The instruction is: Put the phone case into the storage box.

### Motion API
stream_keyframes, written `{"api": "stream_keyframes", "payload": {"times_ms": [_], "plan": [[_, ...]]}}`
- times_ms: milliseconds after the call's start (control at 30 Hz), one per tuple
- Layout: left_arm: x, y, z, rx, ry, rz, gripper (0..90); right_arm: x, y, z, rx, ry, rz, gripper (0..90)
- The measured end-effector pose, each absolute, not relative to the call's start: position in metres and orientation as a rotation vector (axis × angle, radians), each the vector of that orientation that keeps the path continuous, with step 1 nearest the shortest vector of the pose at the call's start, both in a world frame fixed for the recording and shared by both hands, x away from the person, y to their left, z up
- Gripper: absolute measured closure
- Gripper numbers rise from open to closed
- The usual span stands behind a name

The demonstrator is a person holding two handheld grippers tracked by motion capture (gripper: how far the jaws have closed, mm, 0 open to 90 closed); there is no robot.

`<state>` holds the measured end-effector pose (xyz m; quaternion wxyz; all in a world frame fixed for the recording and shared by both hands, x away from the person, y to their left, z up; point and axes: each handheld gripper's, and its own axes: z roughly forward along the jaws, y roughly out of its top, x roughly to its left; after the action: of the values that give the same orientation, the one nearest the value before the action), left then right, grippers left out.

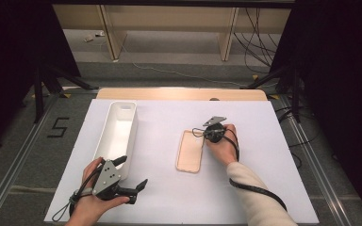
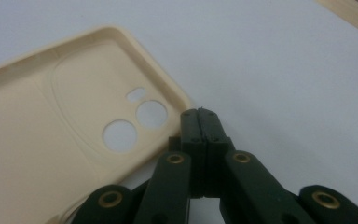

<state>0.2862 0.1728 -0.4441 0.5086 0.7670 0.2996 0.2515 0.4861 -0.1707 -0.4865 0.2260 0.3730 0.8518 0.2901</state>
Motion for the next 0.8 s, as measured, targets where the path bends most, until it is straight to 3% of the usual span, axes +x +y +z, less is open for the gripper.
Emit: {"api": "stream_keyframes", "payload": {"times_ms": [767, 800], "plan": [[0.2864, 0.1733, -0.4444, 1.846, 0.729, 0.606, 2.0, 0.4868, -0.1635, -0.4839, 1.018, 2.367, 0.823, 90.0], [0.2865, 0.1736, -0.4444, 1.846, 0.731, 0.607, 2.0, 0.4856, -0.1656, -0.4804, 1.026, 2.367, 0.832, 84.3]]}}
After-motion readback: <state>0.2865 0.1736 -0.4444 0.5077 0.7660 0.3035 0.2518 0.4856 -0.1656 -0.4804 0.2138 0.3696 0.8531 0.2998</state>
